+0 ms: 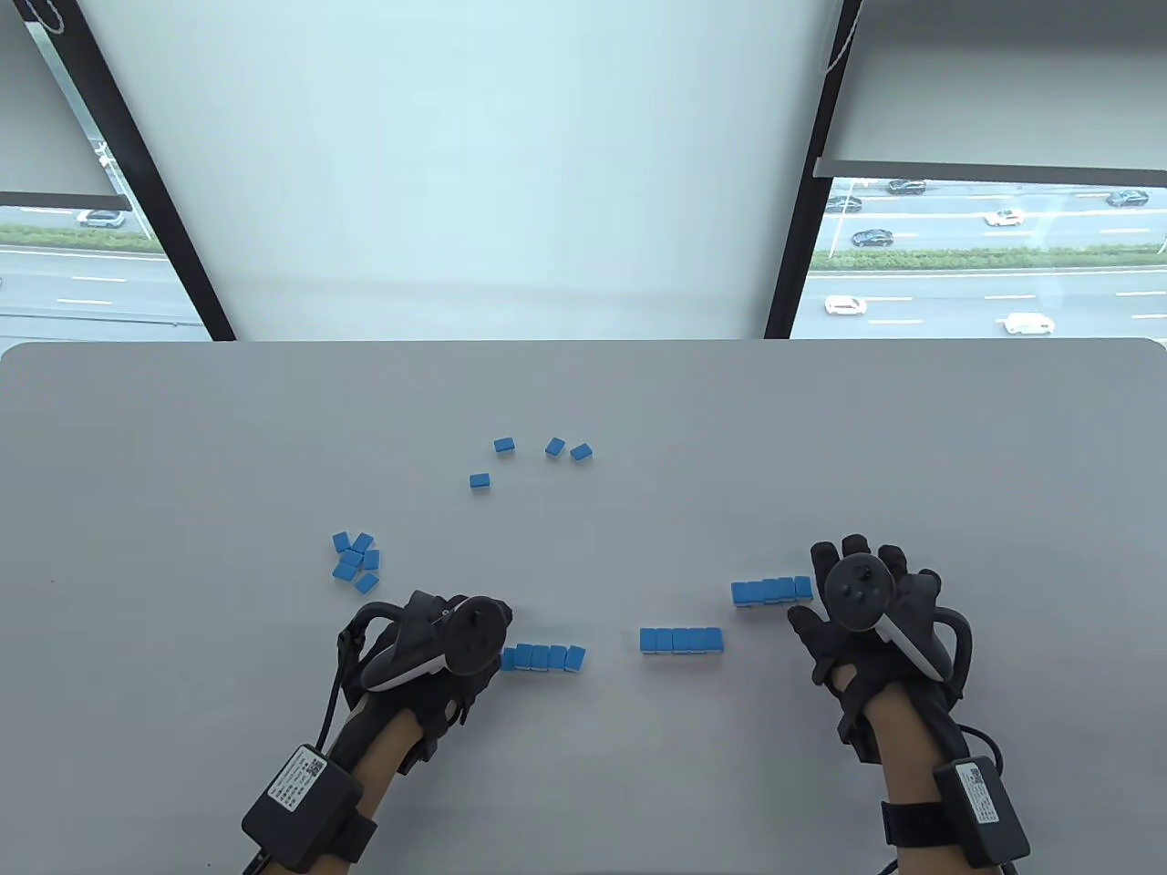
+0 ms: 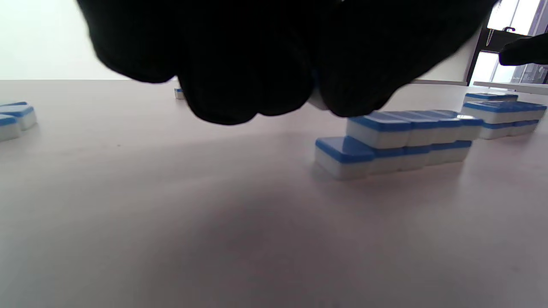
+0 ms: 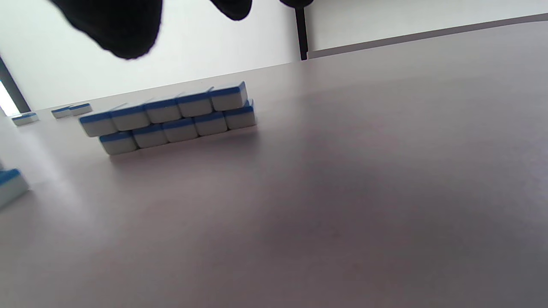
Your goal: Build mahjong tile wall
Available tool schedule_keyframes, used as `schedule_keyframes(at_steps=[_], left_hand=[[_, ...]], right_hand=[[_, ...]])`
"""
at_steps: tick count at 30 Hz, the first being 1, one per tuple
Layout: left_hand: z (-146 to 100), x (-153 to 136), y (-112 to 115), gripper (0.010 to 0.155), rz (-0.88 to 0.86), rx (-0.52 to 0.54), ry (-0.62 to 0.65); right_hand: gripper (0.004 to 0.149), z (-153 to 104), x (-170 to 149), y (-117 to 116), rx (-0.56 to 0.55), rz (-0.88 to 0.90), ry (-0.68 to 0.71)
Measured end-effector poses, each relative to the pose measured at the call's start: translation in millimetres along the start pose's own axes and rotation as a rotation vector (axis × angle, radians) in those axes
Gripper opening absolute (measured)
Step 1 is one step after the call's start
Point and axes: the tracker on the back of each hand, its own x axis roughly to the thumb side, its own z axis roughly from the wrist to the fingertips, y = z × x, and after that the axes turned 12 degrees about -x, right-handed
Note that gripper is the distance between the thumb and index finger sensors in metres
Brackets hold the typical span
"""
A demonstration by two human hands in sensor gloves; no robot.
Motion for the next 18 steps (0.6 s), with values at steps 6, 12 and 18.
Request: schedule_keyframes(at_steps=[6, 12, 18], left_hand=[[4.5, 4.8, 6.6, 0.061, 0.013, -0.035, 0.014], [7.3, 7.7, 10.1, 0.061, 0.018, -0.055, 0.017], [10.2, 10.3, 13.4, 0.064, 0.066, -0.046, 0.014]], right_hand=[[0.078, 0.0, 0.3, -0.3, 0.004, -0.011, 0.0], [0.077, -0.2, 0.7, -0.6, 0.008, -0.017, -0.001], [0.077, -0.2, 1.7, -0.7, 0.01, -0.024, 0.002]])
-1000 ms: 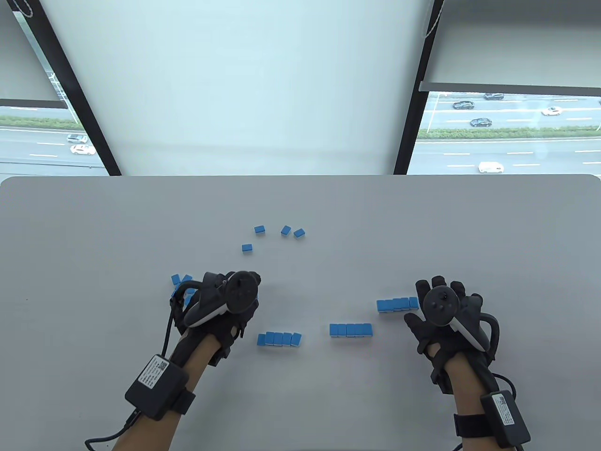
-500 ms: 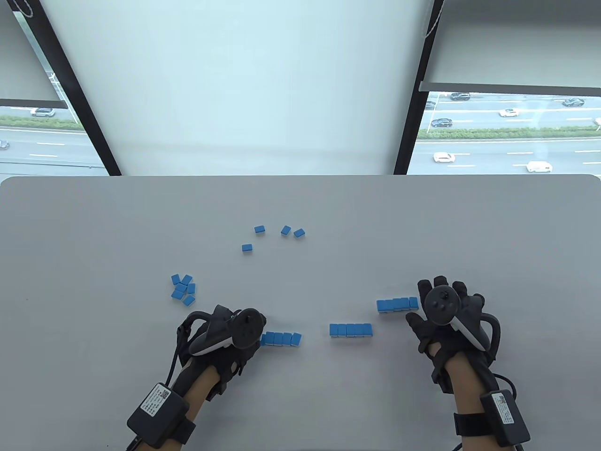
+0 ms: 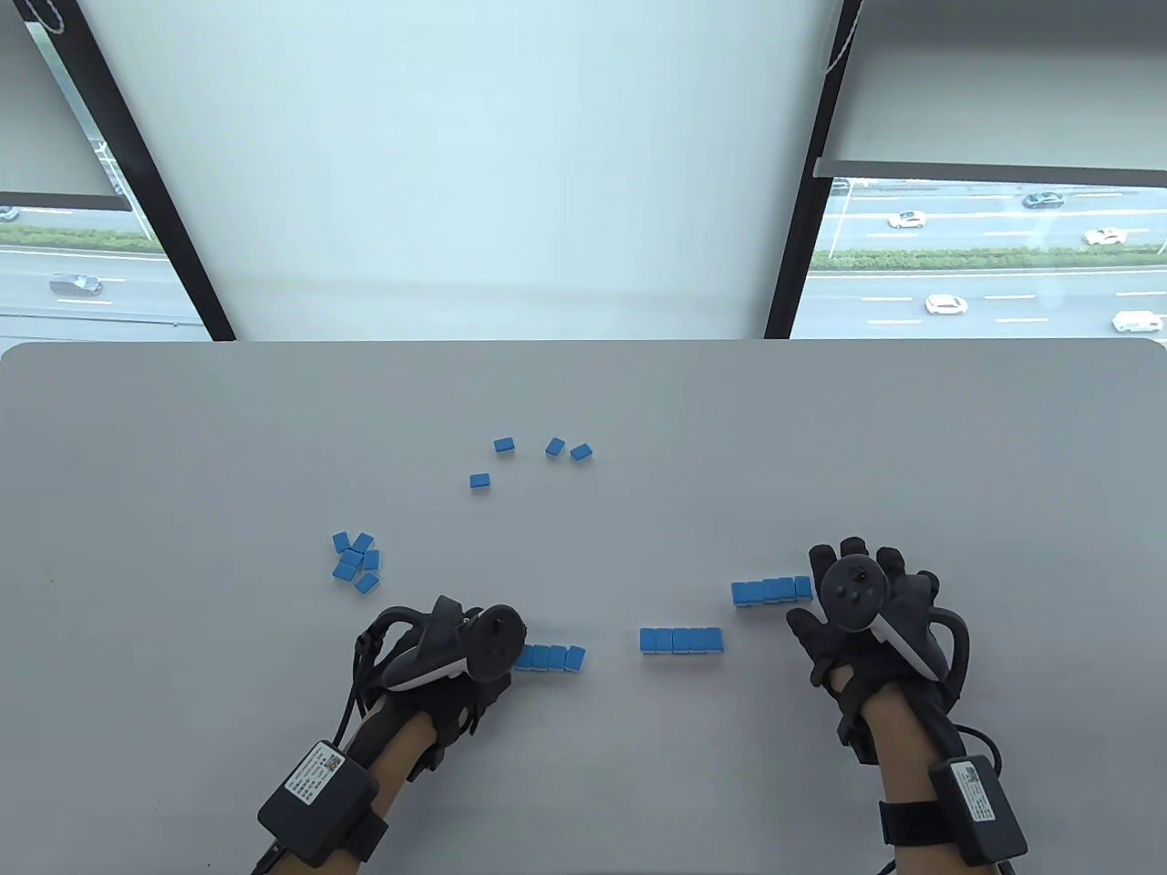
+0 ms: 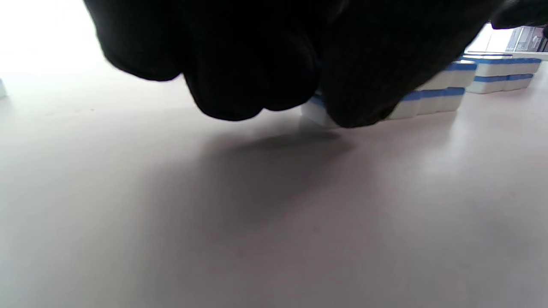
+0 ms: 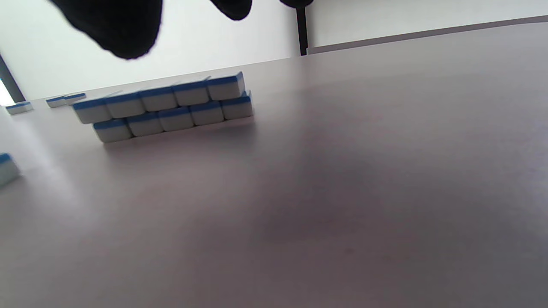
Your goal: Build mahjong tile wall
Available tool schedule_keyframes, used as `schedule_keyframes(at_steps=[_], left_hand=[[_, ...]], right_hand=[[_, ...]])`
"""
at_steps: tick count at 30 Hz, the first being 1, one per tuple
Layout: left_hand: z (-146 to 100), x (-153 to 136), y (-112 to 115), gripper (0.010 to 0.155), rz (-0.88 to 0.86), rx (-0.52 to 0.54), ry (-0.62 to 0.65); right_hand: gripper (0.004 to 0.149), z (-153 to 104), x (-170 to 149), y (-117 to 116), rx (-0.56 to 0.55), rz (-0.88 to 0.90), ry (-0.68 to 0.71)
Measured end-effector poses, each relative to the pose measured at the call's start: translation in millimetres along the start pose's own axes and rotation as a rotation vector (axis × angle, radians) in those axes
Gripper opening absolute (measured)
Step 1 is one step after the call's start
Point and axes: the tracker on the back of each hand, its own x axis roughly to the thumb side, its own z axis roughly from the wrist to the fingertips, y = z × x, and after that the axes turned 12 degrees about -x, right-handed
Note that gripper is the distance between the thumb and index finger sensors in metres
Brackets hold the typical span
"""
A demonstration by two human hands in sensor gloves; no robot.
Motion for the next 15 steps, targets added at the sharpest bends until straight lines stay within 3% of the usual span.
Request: schedule_keyframes(at_steps=[8, 15], left_hand=[[1.3, 0.8, 0.1, 0.065, 0.005, 0.015, -0.01], [-5.6, -7.8, -9.7, 0.074, -0.003, -0.007, -0.032]], right_hand=[[0.077, 0.0, 0.9, -0.3, -0.002, -0.001, 0.002], [0.078, 0.2, 0.9, -0.2, -0.004, 0.004, 0.002]])
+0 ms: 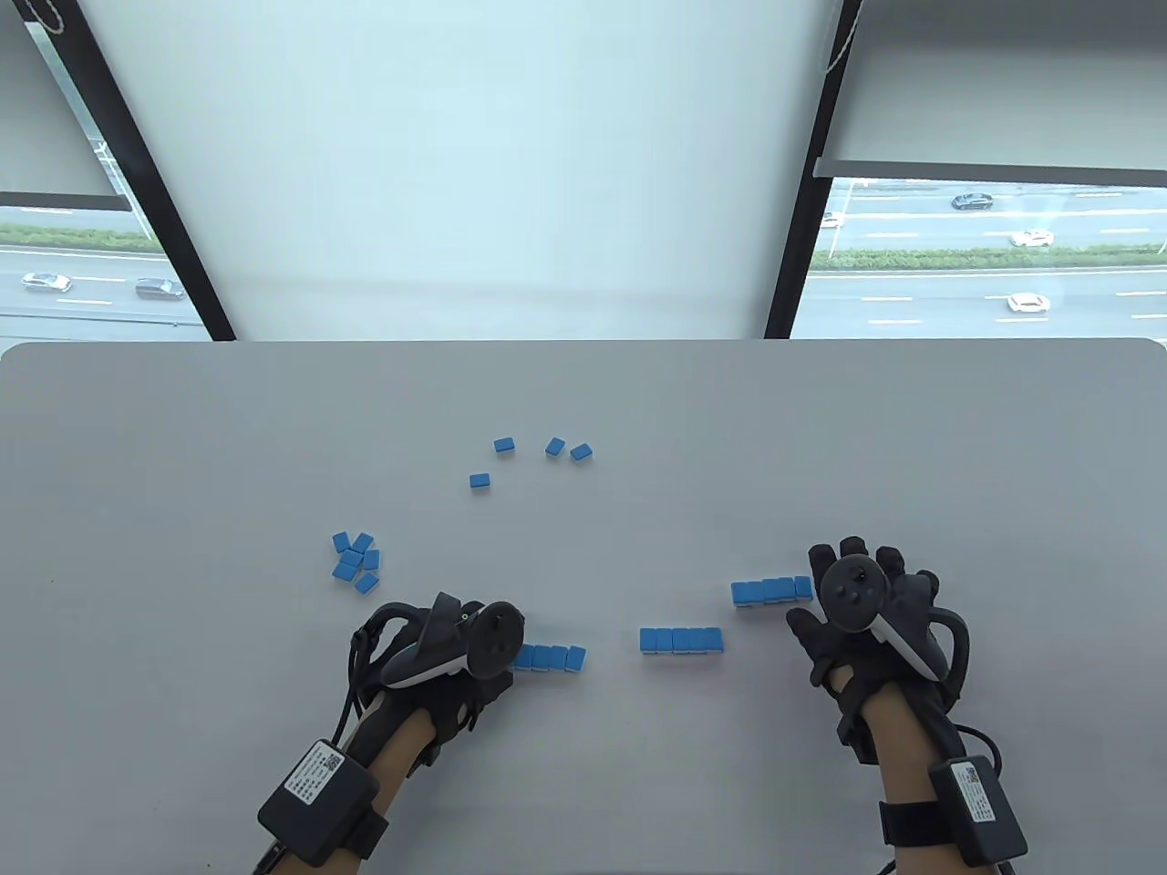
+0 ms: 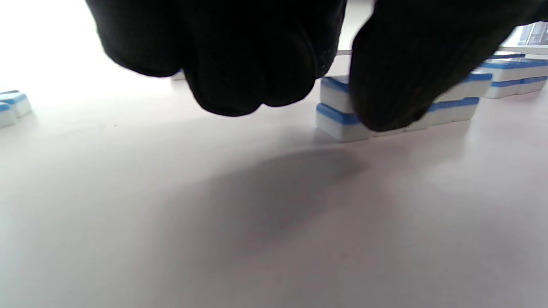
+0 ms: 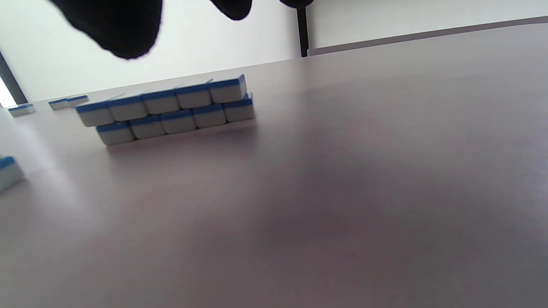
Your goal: Build mahjong tile wall
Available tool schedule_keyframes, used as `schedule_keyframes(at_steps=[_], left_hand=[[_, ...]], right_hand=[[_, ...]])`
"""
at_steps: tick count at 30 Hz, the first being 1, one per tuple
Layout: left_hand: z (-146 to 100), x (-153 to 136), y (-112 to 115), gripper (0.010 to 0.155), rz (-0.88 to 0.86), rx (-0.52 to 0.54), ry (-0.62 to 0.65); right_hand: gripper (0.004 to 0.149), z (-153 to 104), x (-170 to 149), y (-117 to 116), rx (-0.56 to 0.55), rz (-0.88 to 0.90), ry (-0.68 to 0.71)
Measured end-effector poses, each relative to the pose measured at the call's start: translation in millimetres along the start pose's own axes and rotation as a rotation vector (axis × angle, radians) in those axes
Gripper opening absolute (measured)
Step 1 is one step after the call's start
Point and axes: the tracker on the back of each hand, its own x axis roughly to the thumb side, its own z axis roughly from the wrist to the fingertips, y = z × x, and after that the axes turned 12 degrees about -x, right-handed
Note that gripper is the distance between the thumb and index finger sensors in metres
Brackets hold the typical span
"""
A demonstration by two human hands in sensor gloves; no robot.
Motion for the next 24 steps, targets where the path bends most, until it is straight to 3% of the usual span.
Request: schedule_keyframes(at_steps=[4, 7, 15, 21, 24], left_hand=[[-13.2, -16.3, -16.5, 0.077, -0.083, 0.008, 0.001], [-23.0, -32.4, -33.6, 0.074, -0.133, 0.086, -0.023], [-35.8, -94.3, -79.1, 0.066, -0.098, 0.293, -0.242], [-31.9, -136.3, -70.3, 0.063, -0.177, 0.333, -0.371], [-21.1, -151.4, -49.0, 0.062, -0.175, 0.281, -0.424]], right_hand=[[0.078, 0.0, 0.3, 0.0, 0.0, 0.002, 0.003], [0.078, 0.2, 0.1, -0.2, 0.0, 0.004, 0.003], [0.078, 0.0, -0.9, 0.7, -0.003, 0.012, 0.0], [0.078, -0.3, -1.4, 0.0, 0.004, 0.01, -0.005], [0.077, 0.0, -1.7, -1.1, 0.01, 0.006, -0.008]])
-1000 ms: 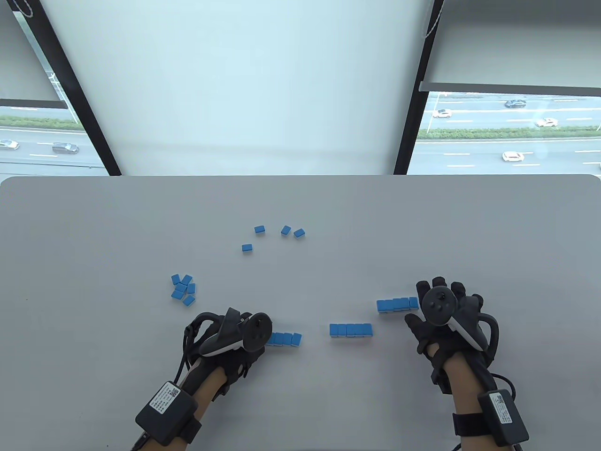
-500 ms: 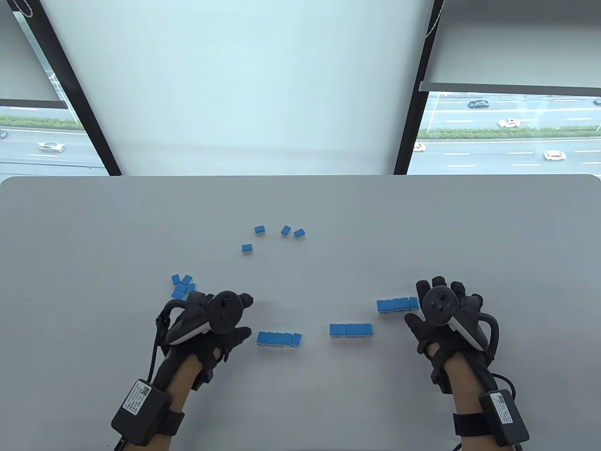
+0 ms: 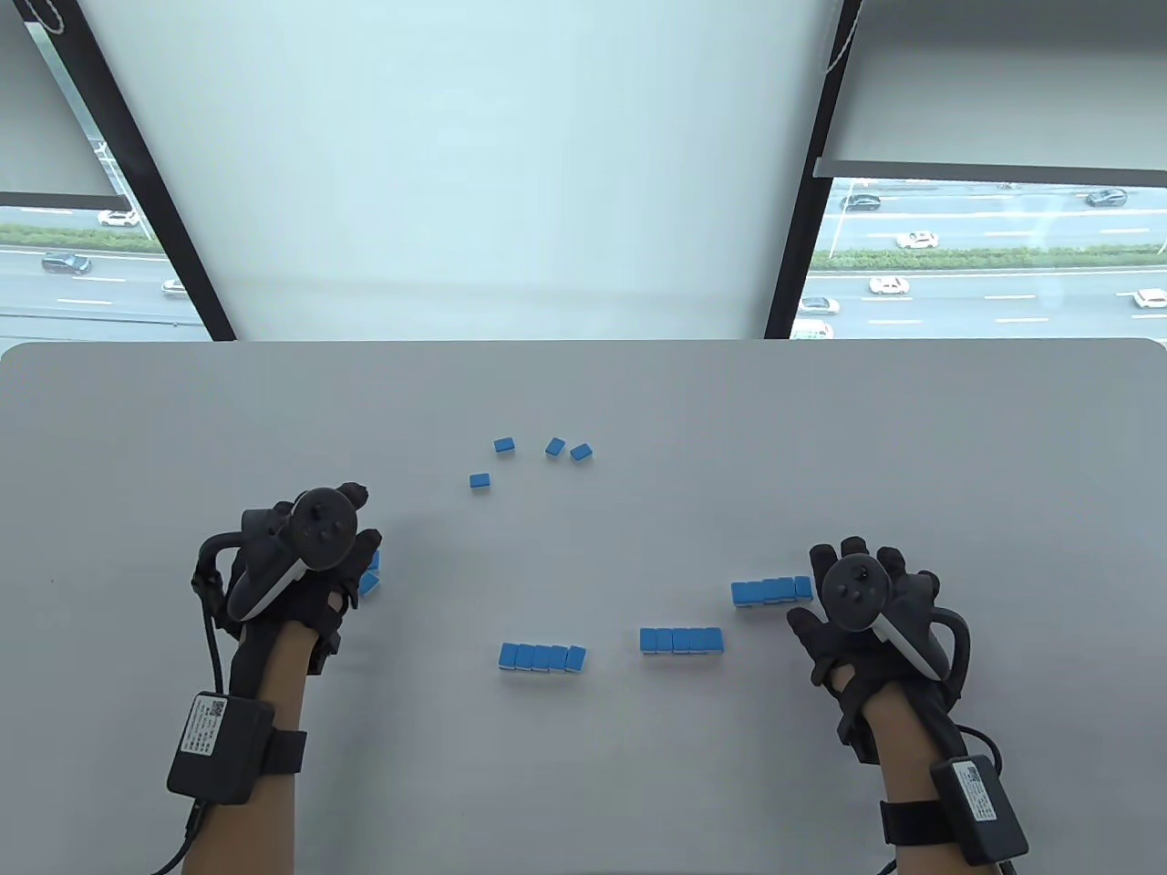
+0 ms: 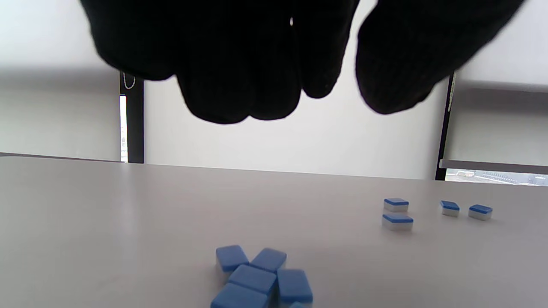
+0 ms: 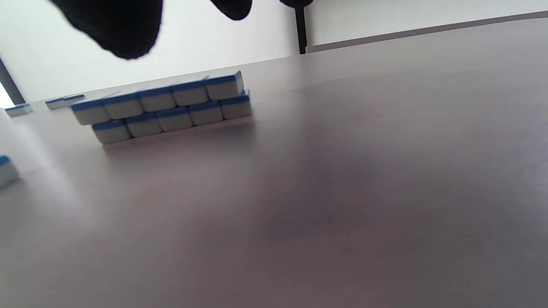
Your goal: Build mahjong tile wall
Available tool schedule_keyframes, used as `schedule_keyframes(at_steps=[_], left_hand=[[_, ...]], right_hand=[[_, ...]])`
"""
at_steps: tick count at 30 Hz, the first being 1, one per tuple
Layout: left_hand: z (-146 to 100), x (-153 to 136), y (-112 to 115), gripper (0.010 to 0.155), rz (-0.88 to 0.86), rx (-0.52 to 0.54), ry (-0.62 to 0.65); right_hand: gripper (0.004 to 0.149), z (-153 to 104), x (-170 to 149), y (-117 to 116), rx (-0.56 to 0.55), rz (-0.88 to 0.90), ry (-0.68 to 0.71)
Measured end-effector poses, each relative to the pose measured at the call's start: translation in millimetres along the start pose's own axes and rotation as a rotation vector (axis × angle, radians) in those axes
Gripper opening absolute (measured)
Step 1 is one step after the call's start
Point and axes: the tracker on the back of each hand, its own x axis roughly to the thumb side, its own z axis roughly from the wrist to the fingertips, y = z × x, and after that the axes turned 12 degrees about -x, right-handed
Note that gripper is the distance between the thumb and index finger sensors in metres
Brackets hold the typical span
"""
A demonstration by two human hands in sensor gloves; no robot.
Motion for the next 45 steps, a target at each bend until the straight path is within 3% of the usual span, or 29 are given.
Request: schedule_keyframes(at_steps=[8, 15, 30, 45], left_hand=[[14.8, -12.9, 47.9, 0.065, 0.025, -0.161, -0.083], [20.7, -16.8, 65.0, 0.064, 0.041, -0.192, -0.148], [23.7, -26.0, 64.8, 0.059, -0.021, -0.177, -0.198], [27.3, -37.9, 62.7, 0.057, -0.055, -0.252, -0.259]], right_hand=[[0.077, 0.0, 0.2, -0.8, 0.008, -0.014, -0.004], [0.077, 0.0, -0.4, -0.5, 0.007, -0.015, -0.008], [0.077, 0.1, 0.3, -1.1, 0.009, -0.016, -0.003], [0.077, -0.2, 0.7, -2.0, 0.009, -0.02, -0.001]])
